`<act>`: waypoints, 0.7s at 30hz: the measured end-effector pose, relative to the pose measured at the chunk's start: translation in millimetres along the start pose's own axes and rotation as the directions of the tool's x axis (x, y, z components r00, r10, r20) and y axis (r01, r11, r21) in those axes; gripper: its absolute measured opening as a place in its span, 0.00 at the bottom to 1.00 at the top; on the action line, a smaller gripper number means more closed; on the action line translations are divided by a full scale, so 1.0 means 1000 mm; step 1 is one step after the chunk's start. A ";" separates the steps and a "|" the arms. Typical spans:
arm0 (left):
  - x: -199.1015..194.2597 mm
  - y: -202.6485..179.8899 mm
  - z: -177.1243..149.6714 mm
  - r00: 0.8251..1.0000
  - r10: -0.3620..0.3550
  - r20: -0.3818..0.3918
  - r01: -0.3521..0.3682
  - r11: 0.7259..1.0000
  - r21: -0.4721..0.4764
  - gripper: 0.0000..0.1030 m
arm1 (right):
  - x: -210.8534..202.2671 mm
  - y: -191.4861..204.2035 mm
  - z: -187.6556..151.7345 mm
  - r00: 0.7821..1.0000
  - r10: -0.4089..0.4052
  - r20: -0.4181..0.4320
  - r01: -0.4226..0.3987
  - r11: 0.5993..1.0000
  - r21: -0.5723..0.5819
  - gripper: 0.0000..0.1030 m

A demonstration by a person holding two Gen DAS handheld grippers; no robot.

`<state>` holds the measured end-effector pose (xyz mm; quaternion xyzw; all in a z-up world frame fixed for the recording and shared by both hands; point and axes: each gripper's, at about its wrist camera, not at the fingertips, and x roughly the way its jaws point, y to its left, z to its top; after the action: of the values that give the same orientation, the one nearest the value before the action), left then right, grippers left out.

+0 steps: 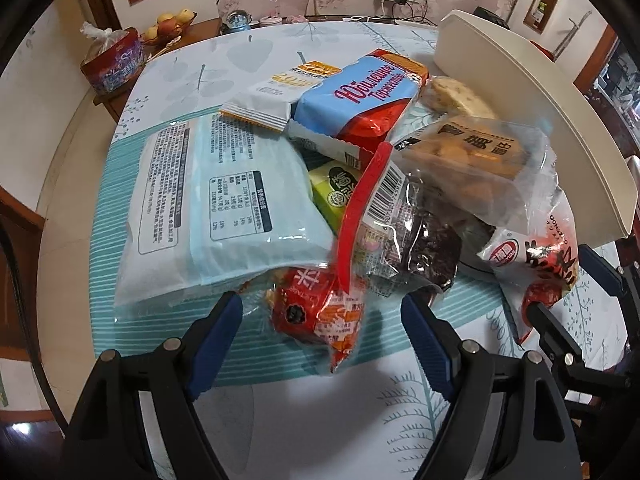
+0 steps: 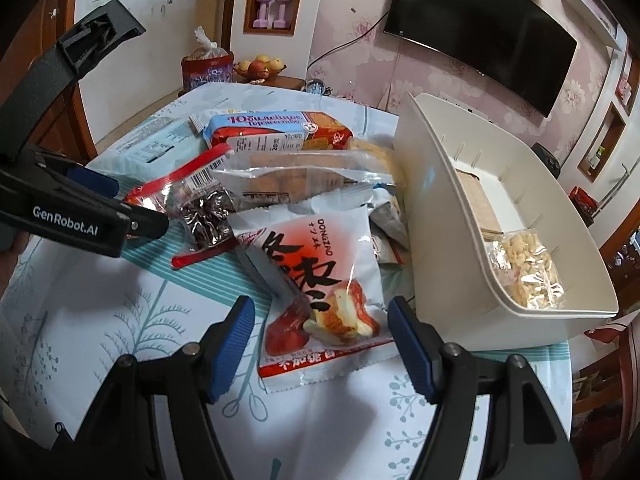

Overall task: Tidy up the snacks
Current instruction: 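Grasp the round red-wrapped snack with the left tool while the right tool grasps the white DONGZAO bag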

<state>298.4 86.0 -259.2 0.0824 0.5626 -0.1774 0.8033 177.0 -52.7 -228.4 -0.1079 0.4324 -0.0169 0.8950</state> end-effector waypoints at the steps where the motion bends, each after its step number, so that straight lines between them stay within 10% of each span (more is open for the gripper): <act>1: 0.001 0.000 0.000 1.000 -0.004 0.002 0.004 1.000 0.006 0.79 | 0.001 -0.001 0.000 1.000 -0.004 -0.001 0.004 1.000 -0.001 0.67; 21: 0.001 0.012 -0.008 0.994 -0.095 0.052 0.094 0.995 0.016 0.48 | 0.020 -0.003 0.003 0.999 -0.032 -0.019 0.032 0.999 0.004 0.67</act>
<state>296.1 99.8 -264.2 0.0566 0.5433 -0.2210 0.8079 191.7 -57.6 -241.6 -0.1129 0.4388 -0.0331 0.8908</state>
